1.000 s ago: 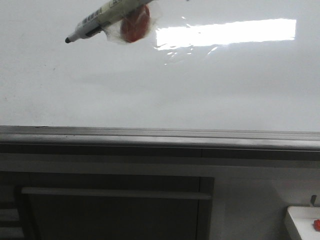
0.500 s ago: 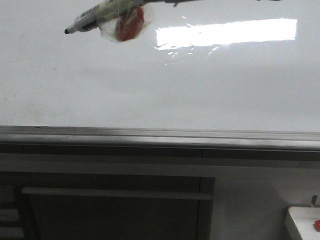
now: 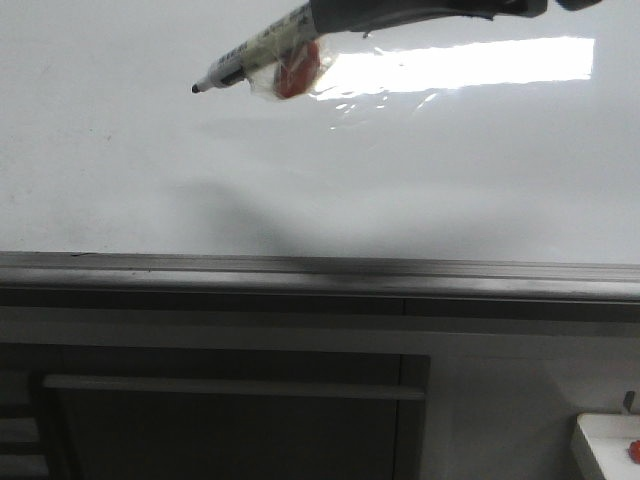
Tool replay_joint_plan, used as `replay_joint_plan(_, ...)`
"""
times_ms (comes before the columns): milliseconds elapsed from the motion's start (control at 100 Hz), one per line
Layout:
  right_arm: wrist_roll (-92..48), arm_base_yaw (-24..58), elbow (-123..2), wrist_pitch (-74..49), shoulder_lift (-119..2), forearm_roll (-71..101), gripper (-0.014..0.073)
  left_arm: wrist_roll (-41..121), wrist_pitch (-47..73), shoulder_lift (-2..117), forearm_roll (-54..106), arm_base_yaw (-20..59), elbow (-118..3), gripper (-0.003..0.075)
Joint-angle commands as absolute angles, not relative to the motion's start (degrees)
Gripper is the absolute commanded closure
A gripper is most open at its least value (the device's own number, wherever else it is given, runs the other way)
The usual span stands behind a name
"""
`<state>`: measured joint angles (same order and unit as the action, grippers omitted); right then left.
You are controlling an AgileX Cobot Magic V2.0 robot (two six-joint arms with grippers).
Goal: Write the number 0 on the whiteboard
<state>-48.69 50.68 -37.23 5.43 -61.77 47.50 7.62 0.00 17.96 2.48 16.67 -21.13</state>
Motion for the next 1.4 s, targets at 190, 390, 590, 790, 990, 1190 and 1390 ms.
replay_joint_plan(190,-50.20,53.80,-37.78,14.80,-61.17,41.92,0.0651,6.91,-4.67,18.44,4.05,16.37,-22.69,0.0699)
replay_joint_plan(390,-50.20,53.14,-38.26,13.64,-61.17,42.02,0.0651,6.91,-4.67,18.44,4.05,16.37,-22.69,0.0699)
replay_joint_plan(590,-50.20,50.05,-41.36,8.35,-62.41,42.02,0.0651,6.91,-4.67,18.44,4.05,16.37,-22.69,0.0699)
replay_joint_plan(790,-50.32,47.01,-44.22,4.51,-65.46,41.91,0.0651,6.91,-4.67,18.44,4.05,16.37,-22.69,0.0699)
replay_joint_plan(990,-50.44,45.79,-47.25,0.00,-68.68,41.91,0.0651,6.91,-4.67,18.44,4.05,16.37,-22.69,0.0699)
replay_joint_plan(1190,-50.44,45.27,-49.51,-1.17,-70.85,41.02,0.0651,6.91,-4.89,18.44,4.05,16.37,-22.69,0.0699)
replay_joint_plan(1390,-50.44,43.17,-51.63,-4.79,-73.12,41.02,0.0651,6.91,-4.88,18.44,4.05,16.37,-22.69,0.0699)
